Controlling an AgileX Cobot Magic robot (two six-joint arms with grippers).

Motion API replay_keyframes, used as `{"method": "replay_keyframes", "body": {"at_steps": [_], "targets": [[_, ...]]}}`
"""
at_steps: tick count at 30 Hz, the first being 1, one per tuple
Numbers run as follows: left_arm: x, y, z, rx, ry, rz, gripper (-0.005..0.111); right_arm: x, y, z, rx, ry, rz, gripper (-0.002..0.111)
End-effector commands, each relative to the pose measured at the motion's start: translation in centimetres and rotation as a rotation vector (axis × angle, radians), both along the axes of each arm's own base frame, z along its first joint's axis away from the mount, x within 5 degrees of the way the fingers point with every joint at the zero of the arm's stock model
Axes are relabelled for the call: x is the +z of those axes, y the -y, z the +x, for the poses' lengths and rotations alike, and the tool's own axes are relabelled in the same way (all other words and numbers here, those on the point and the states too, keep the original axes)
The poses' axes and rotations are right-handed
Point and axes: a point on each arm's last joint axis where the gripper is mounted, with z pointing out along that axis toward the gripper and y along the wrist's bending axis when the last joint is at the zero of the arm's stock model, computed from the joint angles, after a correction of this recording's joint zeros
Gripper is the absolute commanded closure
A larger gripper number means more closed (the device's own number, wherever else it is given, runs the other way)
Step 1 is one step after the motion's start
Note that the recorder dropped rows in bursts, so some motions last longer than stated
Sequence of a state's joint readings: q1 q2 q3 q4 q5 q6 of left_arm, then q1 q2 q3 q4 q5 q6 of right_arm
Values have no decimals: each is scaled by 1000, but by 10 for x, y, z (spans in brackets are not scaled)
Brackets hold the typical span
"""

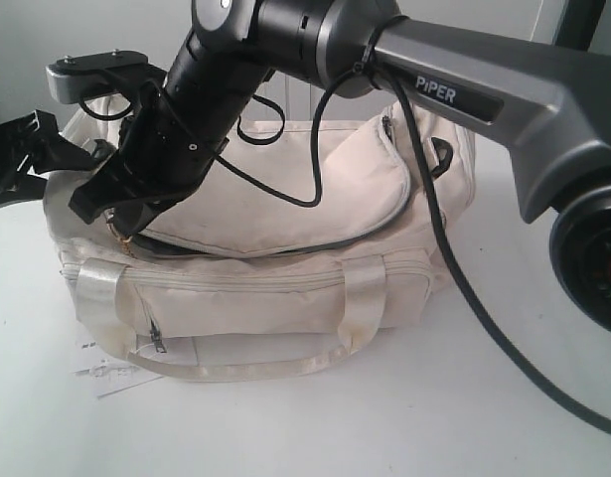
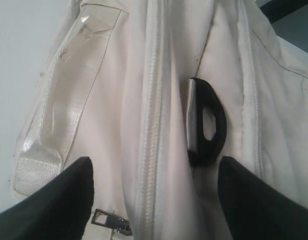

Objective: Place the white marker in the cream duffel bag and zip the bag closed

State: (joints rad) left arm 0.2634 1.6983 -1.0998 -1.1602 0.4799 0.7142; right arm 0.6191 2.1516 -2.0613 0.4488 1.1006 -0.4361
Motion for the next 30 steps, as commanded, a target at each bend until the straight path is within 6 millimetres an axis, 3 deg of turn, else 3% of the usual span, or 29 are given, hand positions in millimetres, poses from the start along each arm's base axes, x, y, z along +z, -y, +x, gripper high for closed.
{"method": "replay_keyframes", "body": {"at_steps": [1,21,27,29,30], "targets": [[-7,2,3,13,-11,-25,34,7,0,-2,10,17,16,108],[-34,2,18,28,-3,-101,36,8,-1,-3,25,18,26,108],[-35,0,18,39,0,-84,80,8,-1,-3,26,20,26,108],[-34,0,19,30,14,-73,105,8,-1,-3,26,20,26,108],[-33,0,19,32,27,-81,107,8,-1,-3,26,20,26,108]]}}
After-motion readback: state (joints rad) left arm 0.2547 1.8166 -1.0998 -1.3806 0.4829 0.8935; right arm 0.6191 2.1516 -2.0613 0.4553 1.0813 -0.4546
